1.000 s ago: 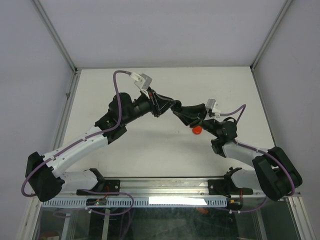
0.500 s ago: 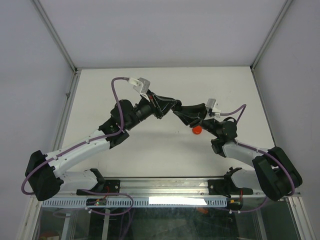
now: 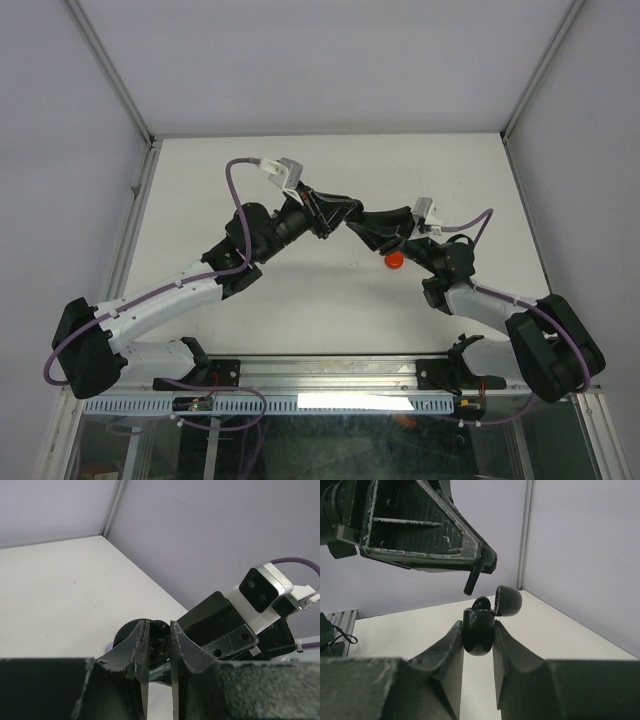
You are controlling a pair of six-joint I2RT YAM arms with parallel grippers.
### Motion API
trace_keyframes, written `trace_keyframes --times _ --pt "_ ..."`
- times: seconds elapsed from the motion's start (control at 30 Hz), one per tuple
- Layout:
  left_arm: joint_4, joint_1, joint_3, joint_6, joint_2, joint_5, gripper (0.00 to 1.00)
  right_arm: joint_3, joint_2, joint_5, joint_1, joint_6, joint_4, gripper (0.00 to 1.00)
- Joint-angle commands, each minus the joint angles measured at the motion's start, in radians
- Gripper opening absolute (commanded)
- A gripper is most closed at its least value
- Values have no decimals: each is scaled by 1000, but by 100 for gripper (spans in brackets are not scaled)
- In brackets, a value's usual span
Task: Insert the wireless bluetooth earbuds into the charging case
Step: Place the earbud in the charging case.
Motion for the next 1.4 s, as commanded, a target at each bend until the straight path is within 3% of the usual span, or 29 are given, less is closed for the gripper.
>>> trace_keyframes --times 0.0,1.2,1.37 --pt "56 -21 3 36 12 -32 9 29 -36 25 6 4 79 0" --pt "36 -98 -14 76 6 -170 9 33 -78 43 5 -7 57 0" --pt "8 -110 -16 63 -5 -205 13 26 -84 66 6 -25 48 0"
